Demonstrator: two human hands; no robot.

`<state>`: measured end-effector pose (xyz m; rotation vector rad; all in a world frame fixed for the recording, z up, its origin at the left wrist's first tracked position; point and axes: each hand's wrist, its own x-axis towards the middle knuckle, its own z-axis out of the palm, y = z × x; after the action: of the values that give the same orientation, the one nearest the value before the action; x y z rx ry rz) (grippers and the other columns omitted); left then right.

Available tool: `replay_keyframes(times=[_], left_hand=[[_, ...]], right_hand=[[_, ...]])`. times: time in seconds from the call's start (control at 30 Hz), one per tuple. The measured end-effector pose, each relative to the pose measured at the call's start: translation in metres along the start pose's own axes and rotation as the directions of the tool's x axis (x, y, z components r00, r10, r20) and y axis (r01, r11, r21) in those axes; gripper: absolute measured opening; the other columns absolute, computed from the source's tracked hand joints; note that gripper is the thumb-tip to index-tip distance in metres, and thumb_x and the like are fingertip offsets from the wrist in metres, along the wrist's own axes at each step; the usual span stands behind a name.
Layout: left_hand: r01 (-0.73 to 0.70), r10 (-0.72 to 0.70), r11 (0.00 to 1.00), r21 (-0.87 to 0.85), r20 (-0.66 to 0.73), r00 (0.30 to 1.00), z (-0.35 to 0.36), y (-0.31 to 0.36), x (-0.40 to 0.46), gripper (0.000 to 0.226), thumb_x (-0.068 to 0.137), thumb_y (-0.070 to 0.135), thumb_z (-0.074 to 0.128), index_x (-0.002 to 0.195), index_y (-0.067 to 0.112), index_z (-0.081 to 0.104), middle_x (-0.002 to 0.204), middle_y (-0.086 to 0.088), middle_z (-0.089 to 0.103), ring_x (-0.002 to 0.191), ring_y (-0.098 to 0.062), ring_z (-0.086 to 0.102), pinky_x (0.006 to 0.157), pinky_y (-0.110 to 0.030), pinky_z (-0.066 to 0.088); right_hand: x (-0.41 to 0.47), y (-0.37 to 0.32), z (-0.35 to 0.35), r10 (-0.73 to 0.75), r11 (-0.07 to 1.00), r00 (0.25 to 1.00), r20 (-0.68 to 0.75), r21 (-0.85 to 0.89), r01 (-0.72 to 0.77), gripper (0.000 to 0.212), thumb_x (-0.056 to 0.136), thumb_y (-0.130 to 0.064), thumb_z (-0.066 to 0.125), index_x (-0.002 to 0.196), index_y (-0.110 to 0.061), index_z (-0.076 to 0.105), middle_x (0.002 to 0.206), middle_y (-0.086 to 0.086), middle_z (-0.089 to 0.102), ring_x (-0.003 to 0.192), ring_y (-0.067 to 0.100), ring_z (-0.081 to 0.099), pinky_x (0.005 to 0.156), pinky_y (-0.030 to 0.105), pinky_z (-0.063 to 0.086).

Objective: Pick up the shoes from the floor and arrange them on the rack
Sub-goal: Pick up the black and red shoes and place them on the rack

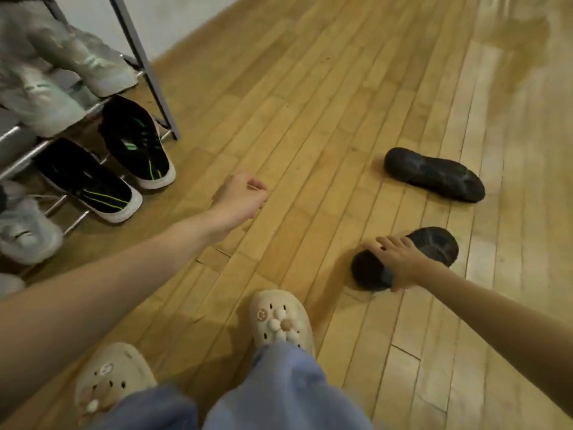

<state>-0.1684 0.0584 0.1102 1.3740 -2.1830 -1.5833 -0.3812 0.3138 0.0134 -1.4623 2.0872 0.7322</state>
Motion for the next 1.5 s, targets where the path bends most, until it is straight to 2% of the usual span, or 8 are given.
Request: replay_keyframes(times=[0.17, 0.3, 0.6, 0.9, 1.13, 1.23, 1.33, 1.5], left_hand=[[-0.001, -0.001, 0.999, 0.044, 0.060, 0.998, 0.026, -0.015, 0.008, 0.012, 0.085, 0.010, 0.057, 0.091, 0.018, 0.062, 0.085, -0.003, 0.064, 0.086, -0.022, 0.062, 0.075, -0.040, 0.055], [0.049, -0.050, 0.998, 0.031, 0.017, 0.999, 0.019, -0.023, 0.013, 0.014, 0.087, 0.008, 0.057, 0.098, 0.014, 0.062, 0.086, -0.002, 0.062, 0.086, -0.019, 0.061, 0.071, -0.036, 0.055], [0.138, -0.175, 0.969, -0.206, -0.170, 0.970, -0.035, -0.018, 0.018, 0.027, 0.089, 0.002, 0.052, 0.115, -0.002, 0.059, 0.106, -0.016, 0.062, 0.078, -0.017, 0.063, 0.070, -0.031, 0.055], [0.469, -0.497, 0.810, -0.352, 0.014, 0.868, -0.039, -0.065, 0.009, 0.017, 0.094, 0.009, 0.047, 0.108, 0.001, 0.053, 0.103, -0.015, 0.059, 0.082, -0.021, 0.059, 0.072, -0.038, 0.053], [0.613, -0.530, 0.598, -0.516, 0.320, 0.785, -0.010, -0.075, 0.007, 0.052, 0.101, 0.032, 0.033, 0.140, -0.003, 0.036, 0.121, -0.024, 0.058, 0.115, -0.038, 0.054, 0.093, -0.045, 0.045], [0.581, -0.484, 0.492, -0.648, 0.351, 0.801, -0.003, -0.071, 0.010, 0.046, 0.096, 0.038, 0.047, 0.127, 0.003, 0.050, 0.120, -0.020, 0.059, 0.112, -0.035, 0.056, 0.088, -0.046, 0.048], [0.502, -0.472, 0.617, -0.606, 0.226, 0.852, 0.003, -0.078, 0.012, 0.031, 0.091, 0.012, 0.058, 0.121, 0.004, 0.056, 0.117, -0.018, 0.063, 0.095, -0.026, 0.063, 0.066, -0.039, 0.053], [0.362, -0.359, 0.829, -0.426, 0.090, 0.929, 0.010, -0.087, 0.019, 0.035, 0.089, 0.002, 0.058, 0.124, -0.002, 0.055, 0.118, -0.020, 0.066, 0.089, -0.021, 0.066, 0.073, -0.035, 0.054]], right_hand=[[0.016, -0.012, 0.001, -0.041, 0.994, 0.995, -0.086, -0.104, 0.032, 0.106, 0.070, -0.042, 0.080, 0.148, -0.009, 0.017, 0.143, 0.010, 0.040, 0.132, 0.028, 0.039, 0.114, 0.041, 0.029], [0.026, -0.021, -0.042, 0.034, 0.989, 0.953, -0.301, 0.148, 0.011, 0.104, 0.070, -0.045, 0.078, 0.148, -0.017, 0.014, 0.132, 0.013, 0.047, 0.121, 0.031, 0.046, 0.104, 0.042, 0.039], [0.029, -0.084, -0.164, 0.425, 0.642, 0.544, -0.723, 0.665, 0.381, 0.099, 0.061, -0.047, 0.081, 0.138, -0.018, 0.027, 0.132, 0.001, 0.043, 0.116, 0.016, 0.047, 0.090, 0.028, 0.049], [0.050, -0.163, -0.100, 0.510, 0.238, 0.752, -0.418, 0.908, 0.343, 0.082, 0.067, -0.045, 0.083, 0.124, -0.015, 0.031, 0.124, 0.004, 0.042, 0.113, 0.015, 0.050, 0.086, 0.020, 0.051], [0.037, -0.176, -0.090, 0.252, 0.344, 0.868, -0.428, 0.878, 0.333, 0.071, 0.083, -0.042, 0.070, 0.134, -0.007, 0.037, 0.116, 0.000, 0.040, 0.121, 0.023, 0.038, 0.095, 0.026, 0.042], [0.033, -0.175, -0.090, 0.172, 0.260, 0.899, -0.404, 0.899, 0.354, 0.061, 0.088, -0.041, 0.063, 0.135, -0.008, 0.040, 0.115, -0.002, 0.046, 0.098, 0.025, 0.059, 0.067, 0.030, 0.057], [0.036, -0.154, -0.092, 0.178, 0.267, 0.910, -0.373, 0.909, 0.320, 0.052, 0.098, -0.043, 0.045, 0.137, -0.009, 0.042, 0.127, 0.004, 0.055, 0.077, 0.013, 0.063, 0.063, 0.022, 0.053], [0.085, -0.059, -0.084, 0.418, 0.559, 0.815, -0.401, 0.821, 0.117, 0.049, 0.097, -0.019, 0.051, 0.142, -0.009, 0.035, 0.145, 0.012, 0.035, 0.124, 0.024, 0.046, 0.105, 0.035, 0.043]])
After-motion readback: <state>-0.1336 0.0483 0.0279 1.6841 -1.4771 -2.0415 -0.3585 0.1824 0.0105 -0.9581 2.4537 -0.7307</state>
